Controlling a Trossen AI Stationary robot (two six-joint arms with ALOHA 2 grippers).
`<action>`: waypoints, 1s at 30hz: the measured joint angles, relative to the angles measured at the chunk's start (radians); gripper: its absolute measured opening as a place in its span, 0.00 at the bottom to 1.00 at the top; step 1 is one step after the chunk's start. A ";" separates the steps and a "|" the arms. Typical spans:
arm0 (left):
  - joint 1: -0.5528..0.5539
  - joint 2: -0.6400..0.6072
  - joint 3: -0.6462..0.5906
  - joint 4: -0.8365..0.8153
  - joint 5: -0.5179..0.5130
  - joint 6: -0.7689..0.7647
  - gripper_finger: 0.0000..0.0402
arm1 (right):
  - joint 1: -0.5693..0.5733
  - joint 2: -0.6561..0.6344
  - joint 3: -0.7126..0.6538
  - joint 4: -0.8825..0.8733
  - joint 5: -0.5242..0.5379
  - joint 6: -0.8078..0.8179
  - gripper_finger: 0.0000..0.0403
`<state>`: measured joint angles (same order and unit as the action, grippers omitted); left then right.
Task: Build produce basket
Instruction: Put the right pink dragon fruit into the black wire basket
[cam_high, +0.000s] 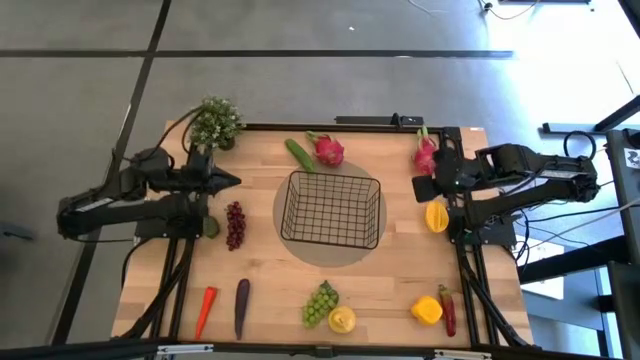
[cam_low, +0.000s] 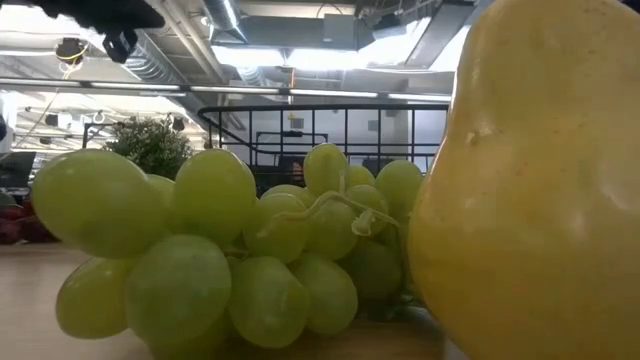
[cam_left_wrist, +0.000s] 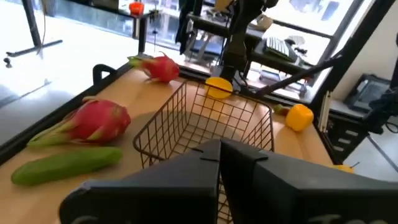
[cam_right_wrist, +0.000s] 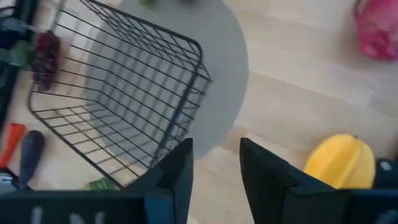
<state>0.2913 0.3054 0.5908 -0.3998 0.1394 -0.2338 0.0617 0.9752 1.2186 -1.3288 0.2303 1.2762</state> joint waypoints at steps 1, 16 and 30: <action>0.000 0.024 0.021 -0.014 0.000 -0.001 0.00 | -0.008 0.000 0.000 -0.019 -0.018 0.001 0.30; 0.001 0.231 0.146 -0.120 -0.017 0.031 0.00 | -0.040 0.056 0.000 -0.243 -0.197 0.253 0.24; 0.001 0.237 0.146 -0.116 -0.016 0.032 0.00 | -0.133 0.145 0.000 -0.179 -0.016 0.192 0.24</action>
<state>0.2920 0.5423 0.7372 -0.5156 0.1230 -0.2017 -0.0710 1.1207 1.2186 -1.5074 0.2138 1.4684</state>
